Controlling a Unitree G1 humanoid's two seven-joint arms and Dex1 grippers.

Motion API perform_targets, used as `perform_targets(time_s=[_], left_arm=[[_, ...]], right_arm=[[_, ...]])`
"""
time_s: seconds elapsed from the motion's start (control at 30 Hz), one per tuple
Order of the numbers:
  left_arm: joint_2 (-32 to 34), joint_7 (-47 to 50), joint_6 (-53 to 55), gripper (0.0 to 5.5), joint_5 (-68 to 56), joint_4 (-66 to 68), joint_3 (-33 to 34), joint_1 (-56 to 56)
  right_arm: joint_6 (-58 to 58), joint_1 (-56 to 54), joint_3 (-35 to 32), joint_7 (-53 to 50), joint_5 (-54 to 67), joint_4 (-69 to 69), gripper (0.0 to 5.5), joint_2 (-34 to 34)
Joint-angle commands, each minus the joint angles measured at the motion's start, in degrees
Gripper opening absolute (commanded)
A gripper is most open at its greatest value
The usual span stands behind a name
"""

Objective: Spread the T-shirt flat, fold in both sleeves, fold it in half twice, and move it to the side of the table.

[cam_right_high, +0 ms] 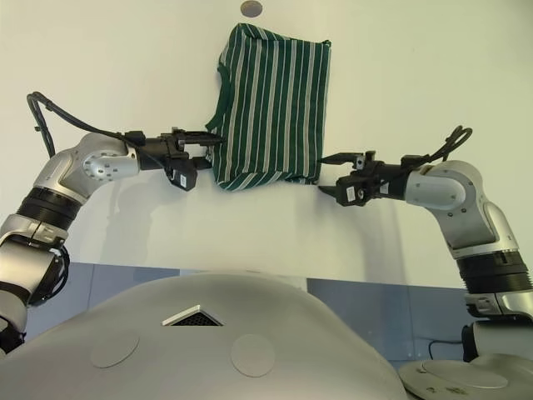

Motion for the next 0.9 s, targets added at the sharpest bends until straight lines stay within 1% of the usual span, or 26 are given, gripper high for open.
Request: perform_targets(time_s=[0.03, 0.07, 0.13, 0.17, 0.2, 0.23, 0.27, 0.33, 0.43, 0.47, 0.53, 0.6, 0.63, 0.67, 0.7, 0.73, 0.83, 0.9], left_arm=[[2.25, -5.62, 1.10, 1.87, 1.52, 5.46, -4.71, 1.67], [1.99, -6.19, 1.29, 1.72, 0.91, 6.21, -5.34, 1.34], [1.40, -8.54, 2.46, 1.20, -1.53, 7.70, -6.47, 0.88], [1.05, -9.24, 2.62, 1.12, -2.04, 8.74, -7.02, 0.13], [0.65, -9.90, 3.00, 0.87, -2.43, 9.53, -7.41, -0.49], [0.36, -10.29, 3.15, 0.80, -2.70, 10.30, -7.84, -1.19], [-0.04, -11.13, 3.61, 0.62, -3.41, 10.86, -8.12, -1.71], [-0.56, -13.24, 4.49, 0.42, -5.19, 11.51, -8.60, -2.29], [0.18, -17.87, 5.53, 0.17, -8.30, 11.10, -9.60, -1.88], [1.48, -22.23, 7.60, 0.13, -13.16, 8.68, -9.56, -0.60], [5.22, -30.51, 14.07, 0.09, -23.70, 0.81, -9.10, 2.69], [16.97, -37.85, 32.96, 0.09, -46.11, -23.81, -7.16, 9.07], [20.96, -39.89, 41.32, 0.09, -55.41, -32.33, -5.28, 10.18], [22.27, -42.41, 47.23, 0.09, -60.43, -35.17, -3.21, 8.64], [21.12, -44.05, 51.04, 0.09, -62.01, -33.24, -1.37, 4.89], [18.45, -44.94, 54.30, 0.09, -62.52, -29.51, -0.13, 0.01], [7.19, -44.21, 58.74, 0.09, -57.62, -12.68, -0.31, -14.90], [3.04, -43.39, 58.04, 0.09, -54.38, -3.09, 0.01, -19.29]], right_arm=[[-0.47, -0.08, 3.76, -2.37, -5.07, 1.79, 2.69, 2.34], [0.30, 0.15, 4.17, -2.30, -4.74, 1.95, 2.61, 2.27], [2.16, 0.59, 4.87, -1.94, -4.10, 2.38, 2.07, 1.93], [3.10, 0.72, 5.19, -2.25, -4.50, 2.85, 1.96, 1.88], [4.18, 0.79, 5.26, -2.77, -4.96, 3.28, 1.71, 1.98], [5.22, 0.86, 5.33, -3.18, -5.05, 3.50, 1.60, 2.09], [6.41, 0.99, 5.34, -3.48, -4.82, 3.57, 1.38, 2.16], [8.20, 1.00, 5.58, -3.67, -3.81, 3.61, 1.06, 2.59], [10.63, -0.38, 7.23, -2.24, -1.57, 3.06, 0.53, 4.22], [13.40, 0.07, 7.64, 1.09, 2.34, 0.26, 0.28, 3.48], [20.39, 1.76, 7.67, 7.86, 11.39, -7.04, 0.03, 0.35], [32.19, 3.75, 3.59, 17.14, 27.62, -18.86, 0.01, -8.33], [38.34, 2.10, 1.25, 21.16, 35.14, -21.88, 0.00, -11.31], [42.56, -1.29, -0.21, 24.74, 39.30, -21.57, 0.00, -12.99], [45.60, -7.13, -0.04, 27.69, 40.54, -18.01, 0.00, -12.61], [47.35, -13.63, 1.18, 30.00, 39.61, -12.65, 0.00, -11.08], [48.63, -32.61, 7.06, 34.02, 32.09, 8.43, 0.00, -3.17], [47.25, -44.70, 9.60, 33.10, 27.72, 23.70, 0.00, 5.32]])
